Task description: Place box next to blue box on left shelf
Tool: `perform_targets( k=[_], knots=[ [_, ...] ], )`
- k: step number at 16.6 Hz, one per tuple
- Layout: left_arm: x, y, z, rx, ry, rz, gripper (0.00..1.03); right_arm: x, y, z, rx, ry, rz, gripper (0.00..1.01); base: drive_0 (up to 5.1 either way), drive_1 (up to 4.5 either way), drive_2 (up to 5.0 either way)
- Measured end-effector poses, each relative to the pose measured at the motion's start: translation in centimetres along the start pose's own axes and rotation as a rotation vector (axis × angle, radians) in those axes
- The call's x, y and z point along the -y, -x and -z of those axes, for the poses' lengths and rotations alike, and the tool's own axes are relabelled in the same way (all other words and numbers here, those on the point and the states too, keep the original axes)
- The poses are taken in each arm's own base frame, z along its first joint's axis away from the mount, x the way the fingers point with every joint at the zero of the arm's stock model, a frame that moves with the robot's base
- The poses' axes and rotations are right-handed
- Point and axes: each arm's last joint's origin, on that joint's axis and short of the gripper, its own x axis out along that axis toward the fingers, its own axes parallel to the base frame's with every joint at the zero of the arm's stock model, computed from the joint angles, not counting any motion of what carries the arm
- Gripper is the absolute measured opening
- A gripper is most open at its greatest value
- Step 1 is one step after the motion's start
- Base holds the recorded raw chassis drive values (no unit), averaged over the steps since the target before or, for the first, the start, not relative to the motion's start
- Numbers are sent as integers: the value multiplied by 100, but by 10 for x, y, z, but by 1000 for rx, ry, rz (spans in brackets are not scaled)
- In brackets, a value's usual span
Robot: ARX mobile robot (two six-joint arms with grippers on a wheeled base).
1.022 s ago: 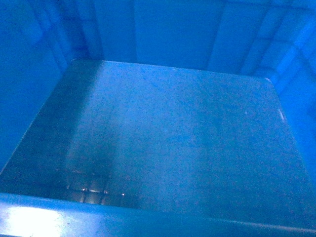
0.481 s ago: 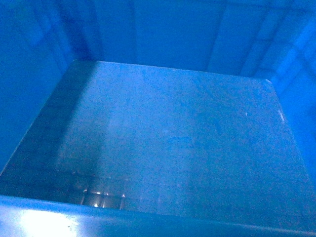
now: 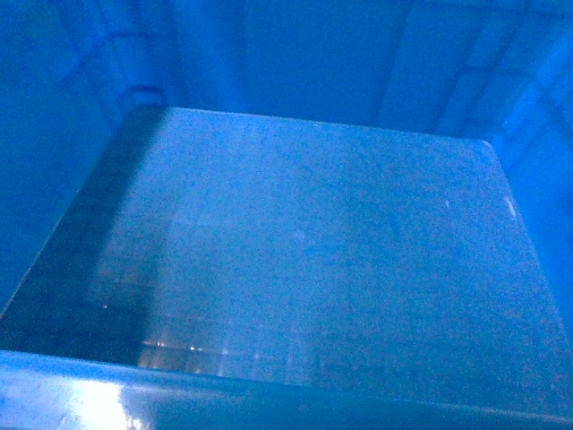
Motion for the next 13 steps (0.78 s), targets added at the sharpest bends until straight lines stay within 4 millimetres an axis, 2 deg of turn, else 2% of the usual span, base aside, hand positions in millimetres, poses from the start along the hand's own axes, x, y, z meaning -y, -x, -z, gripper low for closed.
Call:
perform_targets(
  k=[13],
  knots=[
    [0, 0, 0, -1, 0, 1, 15, 0, 0, 0, -1, 1, 0, 11, -504, 242, 242]
  ],
)
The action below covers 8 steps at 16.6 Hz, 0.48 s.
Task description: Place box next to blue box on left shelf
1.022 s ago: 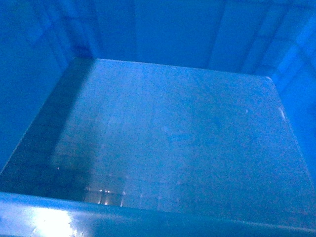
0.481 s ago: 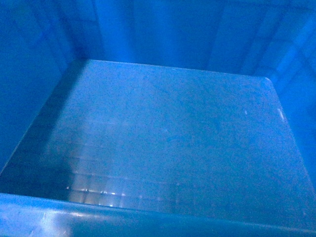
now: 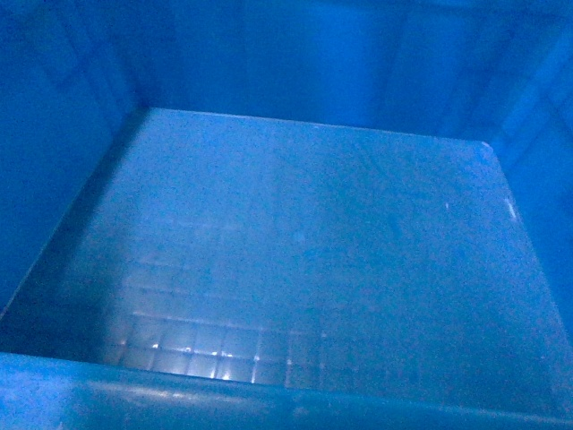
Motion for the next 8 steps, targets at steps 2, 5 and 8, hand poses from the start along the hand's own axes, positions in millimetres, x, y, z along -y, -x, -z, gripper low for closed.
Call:
perform_targets(
  k=[2, 5, 8],
  knots=[
    [0, 0, 0, 0, 0, -1, 15, 0, 0, 0, -1, 0, 0, 11, -514, 232, 232],
    [0, 0, 0, 0, 0, -1, 15, 0, 0, 0, -2, 1, 0, 11, -502, 244, 244],
    [0, 0, 0, 0, 0, -1, 15, 0, 0, 0, 1, 0, -1, 11, -502, 243, 243]
  ],
)
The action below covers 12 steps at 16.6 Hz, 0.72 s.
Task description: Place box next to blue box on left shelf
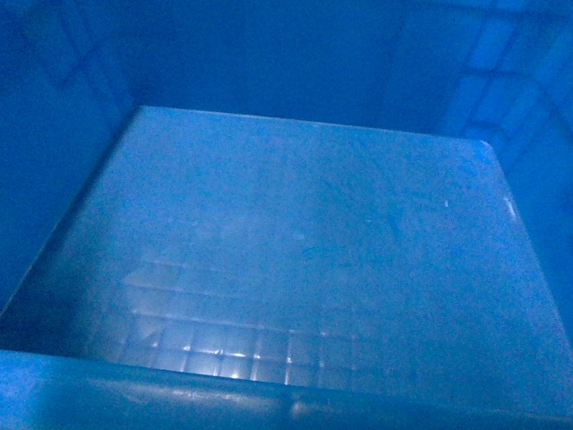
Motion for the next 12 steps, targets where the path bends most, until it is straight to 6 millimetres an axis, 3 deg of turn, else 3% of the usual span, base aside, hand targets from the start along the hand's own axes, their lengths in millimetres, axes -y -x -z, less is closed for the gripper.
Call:
perform_targets(
  k=[7, 12],
  knots=[
    [0, 0, 0, -1, 0, 0, 15, 0, 0, 0, -1, 1, 1, 11, -495, 263, 232],
    [0, 0, 0, 0, -1, -1, 15, -1, 0, 0, -1, 0, -4, 11, -6, -6, -6]
  ],
)
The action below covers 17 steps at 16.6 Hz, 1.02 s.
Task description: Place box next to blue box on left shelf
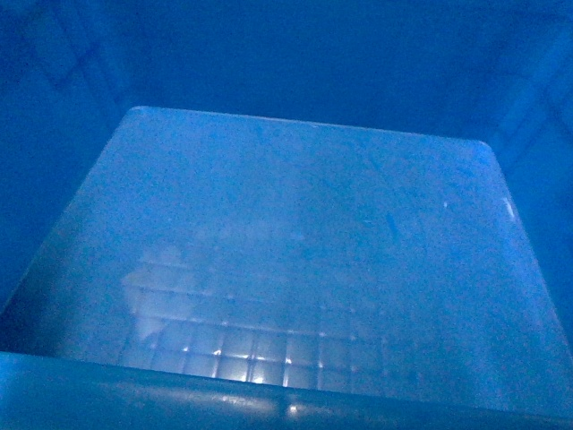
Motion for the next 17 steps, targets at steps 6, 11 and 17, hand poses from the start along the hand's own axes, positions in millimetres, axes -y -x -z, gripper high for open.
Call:
perform_targets(
  k=[6, 11, 17],
  knots=[
    [0, 0, 0, 2, 1, 0, 15, 0, 0, 0, 2, -1, 1, 11, 0, 0, 0],
    [0, 0, -1, 5, 3, 1, 15, 0, 1, -1, 8, -2, 4, 11, 0, 0, 0],
    [0, 0, 0, 3, 2, 2, 15, 0, 1, 0, 4, 1, 5, 11, 0, 0, 0]
  ],
)
